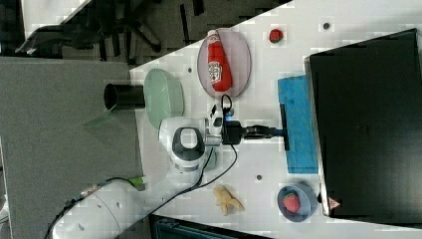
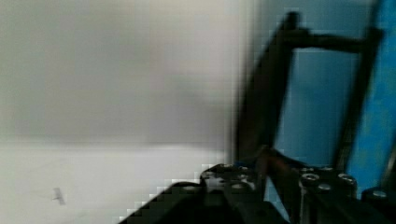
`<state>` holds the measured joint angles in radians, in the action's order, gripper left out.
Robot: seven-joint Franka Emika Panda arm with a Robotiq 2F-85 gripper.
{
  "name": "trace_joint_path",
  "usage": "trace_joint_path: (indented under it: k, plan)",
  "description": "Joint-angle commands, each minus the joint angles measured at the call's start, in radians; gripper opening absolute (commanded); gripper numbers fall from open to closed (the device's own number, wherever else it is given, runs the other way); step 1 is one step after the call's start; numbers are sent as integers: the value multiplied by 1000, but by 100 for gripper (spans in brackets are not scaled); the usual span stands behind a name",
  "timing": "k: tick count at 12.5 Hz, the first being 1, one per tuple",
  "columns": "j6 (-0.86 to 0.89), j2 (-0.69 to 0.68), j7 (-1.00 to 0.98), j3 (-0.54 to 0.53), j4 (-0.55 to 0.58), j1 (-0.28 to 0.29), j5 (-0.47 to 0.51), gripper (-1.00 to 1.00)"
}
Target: Flap open oven.
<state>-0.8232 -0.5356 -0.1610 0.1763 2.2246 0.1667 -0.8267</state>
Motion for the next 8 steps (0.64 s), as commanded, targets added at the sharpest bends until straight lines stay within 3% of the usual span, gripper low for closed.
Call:
trace_joint_path:
  k: [1, 4, 8]
  plan:
    - [-6, 8, 89, 12, -22, 7, 1, -65]
    - [-20, 21, 89, -2, -37, 14, 15, -65]
    - [-33, 151, 97, -9, -46, 13, 322, -65]
